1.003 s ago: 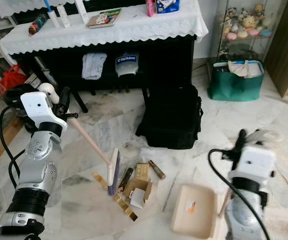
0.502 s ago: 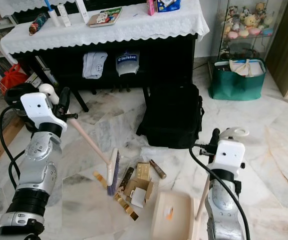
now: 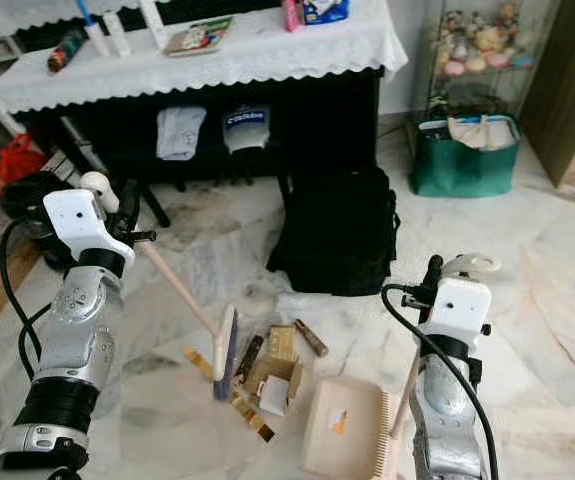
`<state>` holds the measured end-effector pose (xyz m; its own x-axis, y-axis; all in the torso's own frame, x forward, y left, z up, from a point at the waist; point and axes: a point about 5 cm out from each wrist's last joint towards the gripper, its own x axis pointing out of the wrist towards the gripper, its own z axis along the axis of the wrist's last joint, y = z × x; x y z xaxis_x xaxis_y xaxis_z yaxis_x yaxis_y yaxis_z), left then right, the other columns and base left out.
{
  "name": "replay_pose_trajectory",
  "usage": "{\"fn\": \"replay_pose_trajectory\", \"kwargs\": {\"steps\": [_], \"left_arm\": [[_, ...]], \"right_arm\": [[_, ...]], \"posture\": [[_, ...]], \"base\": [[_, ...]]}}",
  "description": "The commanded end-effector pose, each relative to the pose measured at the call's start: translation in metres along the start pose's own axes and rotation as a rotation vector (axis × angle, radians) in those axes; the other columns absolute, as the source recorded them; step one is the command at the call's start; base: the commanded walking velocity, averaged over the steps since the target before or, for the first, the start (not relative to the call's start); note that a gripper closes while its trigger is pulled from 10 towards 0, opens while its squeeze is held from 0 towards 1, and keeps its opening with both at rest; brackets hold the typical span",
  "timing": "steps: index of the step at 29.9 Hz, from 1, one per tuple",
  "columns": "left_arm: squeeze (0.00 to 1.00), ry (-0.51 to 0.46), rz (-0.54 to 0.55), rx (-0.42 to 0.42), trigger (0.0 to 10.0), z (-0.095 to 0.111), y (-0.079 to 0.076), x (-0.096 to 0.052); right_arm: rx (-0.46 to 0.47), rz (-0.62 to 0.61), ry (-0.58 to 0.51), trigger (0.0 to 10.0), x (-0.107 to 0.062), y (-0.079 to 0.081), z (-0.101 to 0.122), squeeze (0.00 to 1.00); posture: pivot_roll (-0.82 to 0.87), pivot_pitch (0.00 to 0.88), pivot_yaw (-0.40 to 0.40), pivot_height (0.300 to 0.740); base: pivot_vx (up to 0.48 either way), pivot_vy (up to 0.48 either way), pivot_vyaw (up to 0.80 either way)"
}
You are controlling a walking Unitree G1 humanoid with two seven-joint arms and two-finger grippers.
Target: Sweep floor
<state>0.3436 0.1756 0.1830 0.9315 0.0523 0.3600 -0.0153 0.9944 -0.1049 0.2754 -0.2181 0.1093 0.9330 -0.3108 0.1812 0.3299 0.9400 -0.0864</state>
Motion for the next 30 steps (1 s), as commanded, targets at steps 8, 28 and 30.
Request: {"fn": "replay_pose_trajectory", "kwargs": {"steps": [8,28,30], "left_arm": [[0.0,-0.062,0.032,0.01,10.0,0.0114,0.0096,0.0033],[0.0,-0.06,0.011,0.001,10.0,0.0107,0.0072,0.0031],[0.0,-0.058,0.008,0.0,10.0,0.0102,0.0068,0.0029]], "right_arm": [[0.022,0.034,-0.06,10.0,0.0033,0.0123,0.0095,0.0],[0.021,0.039,-0.063,10.0,0.0032,0.0141,0.0083,0.0],[0.018,0.037,-0.059,10.0,0.0028,0.0135,0.0074,0.0]], "posture": [[-0.13,0.074,0.198,0.74],[-0.12,0.074,0.198,0.74],[-0.12,0.074,0.197,0.74]], "base": [[0.0,0.325,0.0],[0.0,0.211,0.0],[0.0,0.0,0.0]]}}
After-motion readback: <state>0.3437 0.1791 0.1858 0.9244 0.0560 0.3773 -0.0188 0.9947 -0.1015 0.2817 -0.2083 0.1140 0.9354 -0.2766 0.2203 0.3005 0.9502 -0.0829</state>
